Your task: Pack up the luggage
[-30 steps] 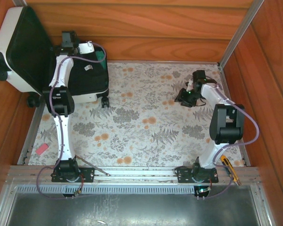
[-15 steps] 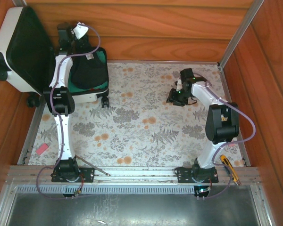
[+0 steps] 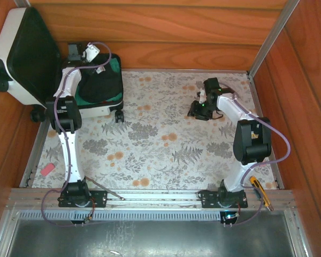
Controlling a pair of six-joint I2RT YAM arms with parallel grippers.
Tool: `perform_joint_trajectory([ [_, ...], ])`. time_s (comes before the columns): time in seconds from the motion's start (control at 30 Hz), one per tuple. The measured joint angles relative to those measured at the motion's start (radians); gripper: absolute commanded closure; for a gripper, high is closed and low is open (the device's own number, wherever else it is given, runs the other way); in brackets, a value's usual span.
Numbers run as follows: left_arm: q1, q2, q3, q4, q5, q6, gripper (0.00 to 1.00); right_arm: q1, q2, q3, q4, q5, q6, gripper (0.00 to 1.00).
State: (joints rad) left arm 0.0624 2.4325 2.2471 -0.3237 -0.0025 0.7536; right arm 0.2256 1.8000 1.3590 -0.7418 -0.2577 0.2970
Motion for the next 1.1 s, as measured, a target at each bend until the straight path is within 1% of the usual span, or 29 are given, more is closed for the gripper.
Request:
perform_joint_trajectory([
  [0.17, 0.010, -0.039, -0.022, -0.014, 0.005, -0.039, 0.00, 0.035, 0.000, 0.030, 0.023, -0.012, -0.018, 0.42],
  [0.33, 0.021, -0.076, -0.022, -0.019, 0.054, -0.130, 0.00, 0.097, 0.010, 0.138, 0.067, -0.034, -0.044, 0.41],
  [0.5, 0.042, -0.138, -0.056, -0.025, 0.106, -0.237, 0.00, 0.135, 0.036, 0.237, 0.130, -0.082, -0.045, 0.41],
  [0.67, 0.077, -0.225, -0.122, -0.035, 0.150, -0.373, 0.00, 0.156, 0.068, 0.269, 0.192, -0.128, -0.038, 0.45],
  [0.8, 0.110, -0.289, -0.163, -0.036, 0.165, -0.544, 0.00, 0.174, 0.128, 0.309, 0.233, -0.171, -0.031, 0.46],
  [0.9, 0.127, -0.364, -0.246, -0.034, 0.180, -0.714, 0.00, 0.198, 0.179, 0.351, 0.272, -0.199, -0.023, 0.46],
  [1.0, 0.142, -0.452, -0.364, -0.037, 0.236, -0.875, 0.01, 0.233, 0.225, 0.392, 0.323, -0.227, -0.006, 0.45],
  [1.1, 0.138, -0.543, -0.504, -0.037, 0.294, -1.023, 0.18, 0.266, 0.270, 0.436, 0.372, -0.249, 0.013, 0.45],
])
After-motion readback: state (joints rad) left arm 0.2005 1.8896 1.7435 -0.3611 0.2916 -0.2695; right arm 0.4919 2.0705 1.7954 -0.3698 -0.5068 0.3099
